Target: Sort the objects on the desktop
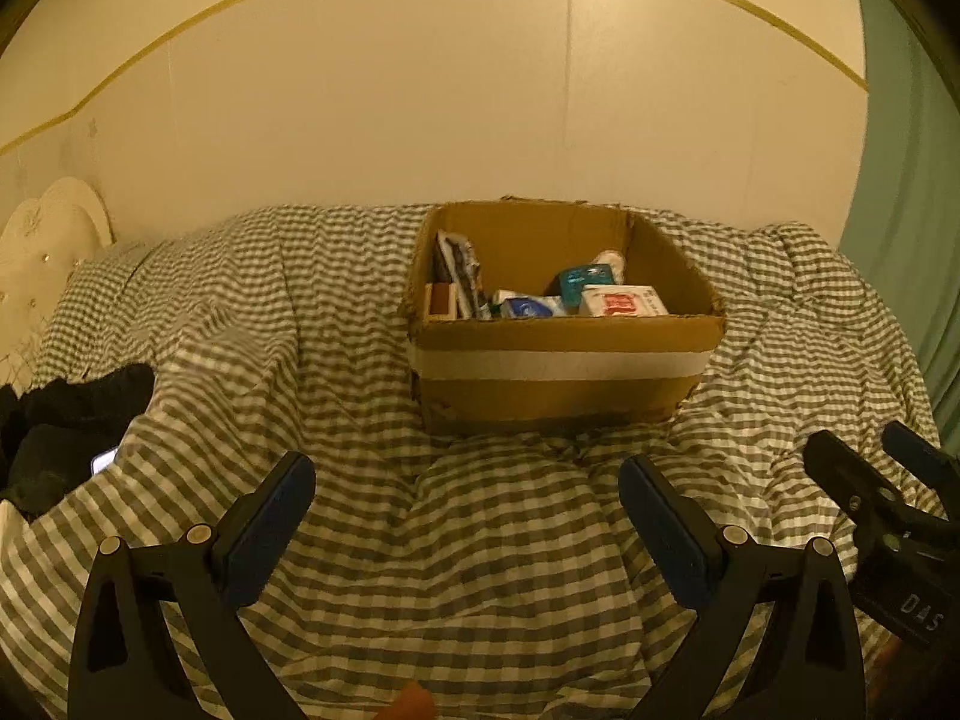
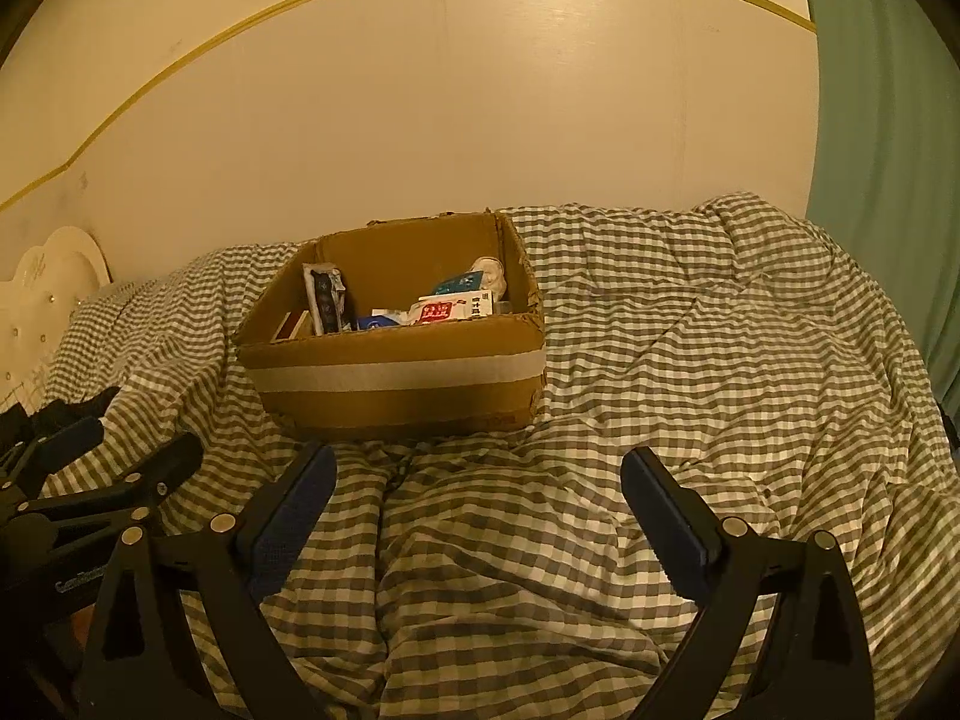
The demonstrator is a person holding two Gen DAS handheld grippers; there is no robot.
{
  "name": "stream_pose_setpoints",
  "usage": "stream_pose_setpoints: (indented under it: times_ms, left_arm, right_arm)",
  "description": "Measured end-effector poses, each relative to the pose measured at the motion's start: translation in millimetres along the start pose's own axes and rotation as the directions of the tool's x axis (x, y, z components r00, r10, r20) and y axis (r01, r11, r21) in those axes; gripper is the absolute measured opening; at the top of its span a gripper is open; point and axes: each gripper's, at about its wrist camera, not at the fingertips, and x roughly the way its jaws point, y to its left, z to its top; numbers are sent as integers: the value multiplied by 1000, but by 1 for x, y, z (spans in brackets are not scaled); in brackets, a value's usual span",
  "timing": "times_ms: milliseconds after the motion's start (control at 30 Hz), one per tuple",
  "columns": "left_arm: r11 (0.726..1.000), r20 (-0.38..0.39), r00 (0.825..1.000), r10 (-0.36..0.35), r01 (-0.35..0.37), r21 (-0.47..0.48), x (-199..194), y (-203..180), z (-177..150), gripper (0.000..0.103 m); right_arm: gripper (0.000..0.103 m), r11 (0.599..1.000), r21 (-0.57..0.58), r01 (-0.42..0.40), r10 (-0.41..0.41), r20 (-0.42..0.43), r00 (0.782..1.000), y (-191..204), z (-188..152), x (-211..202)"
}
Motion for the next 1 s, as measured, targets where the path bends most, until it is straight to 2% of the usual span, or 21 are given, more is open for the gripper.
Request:
stream_pose_setpoints:
  times_ms: [1000]
  left_arm:
    - [999, 44, 999, 28, -29, 35, -7, -1, 0, 103]
  right_arm:
    - [96, 1000, -18, 5, -5, -10, 1000, -1, -2, 5]
